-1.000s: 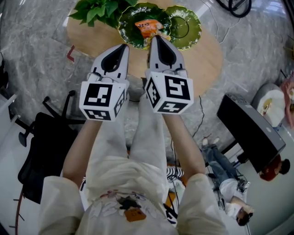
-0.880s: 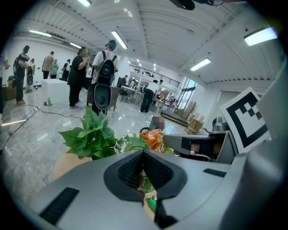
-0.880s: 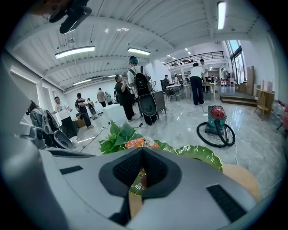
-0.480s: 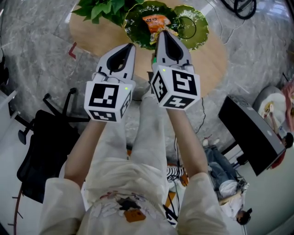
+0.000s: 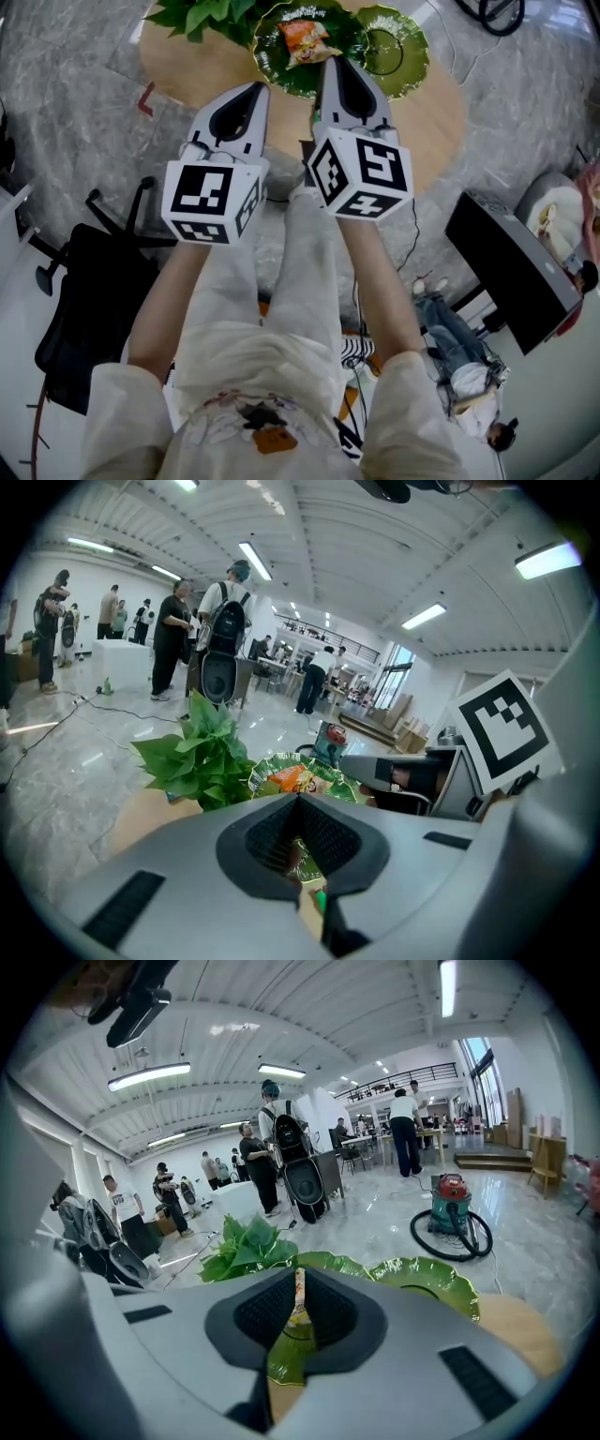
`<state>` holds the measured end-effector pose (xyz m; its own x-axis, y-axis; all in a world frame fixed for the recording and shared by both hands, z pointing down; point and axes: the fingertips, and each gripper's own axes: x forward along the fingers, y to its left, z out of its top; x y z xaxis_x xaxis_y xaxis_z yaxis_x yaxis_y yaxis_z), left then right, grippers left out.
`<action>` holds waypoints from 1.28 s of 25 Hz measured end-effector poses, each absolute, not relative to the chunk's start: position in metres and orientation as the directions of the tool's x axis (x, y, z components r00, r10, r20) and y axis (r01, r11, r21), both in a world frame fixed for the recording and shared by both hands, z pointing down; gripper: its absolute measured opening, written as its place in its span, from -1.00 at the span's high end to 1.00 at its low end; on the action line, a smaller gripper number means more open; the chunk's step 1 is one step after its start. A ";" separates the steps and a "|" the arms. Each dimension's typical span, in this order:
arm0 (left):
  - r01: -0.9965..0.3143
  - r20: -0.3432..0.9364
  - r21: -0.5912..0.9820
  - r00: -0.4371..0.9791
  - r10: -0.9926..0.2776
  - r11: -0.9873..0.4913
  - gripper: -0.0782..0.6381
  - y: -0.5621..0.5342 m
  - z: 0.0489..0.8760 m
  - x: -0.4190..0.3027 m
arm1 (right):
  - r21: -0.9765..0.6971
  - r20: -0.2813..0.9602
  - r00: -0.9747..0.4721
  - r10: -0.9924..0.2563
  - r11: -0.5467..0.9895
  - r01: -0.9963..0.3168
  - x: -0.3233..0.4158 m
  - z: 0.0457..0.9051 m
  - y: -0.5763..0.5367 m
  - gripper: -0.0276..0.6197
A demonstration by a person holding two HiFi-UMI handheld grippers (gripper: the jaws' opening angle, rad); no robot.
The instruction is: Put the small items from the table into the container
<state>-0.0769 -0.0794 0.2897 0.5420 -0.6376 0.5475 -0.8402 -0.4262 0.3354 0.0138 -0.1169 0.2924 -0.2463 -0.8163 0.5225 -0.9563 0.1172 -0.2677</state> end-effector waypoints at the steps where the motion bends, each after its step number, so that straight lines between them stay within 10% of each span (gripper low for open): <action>1: -0.842 0.549 0.335 0.539 -0.639 -0.422 0.79 -0.079 0.290 -0.079 | -0.264 0.521 -0.246 -0.817 0.120 -0.957 0.013 0.291 -0.116 0.88; 32: -0.839 0.554 0.278 0.538 -0.635 -0.468 0.79 -0.036 0.279 -0.046 | -0.255 0.495 -0.259 -0.829 0.147 -0.956 0.043 0.277 -0.069 0.88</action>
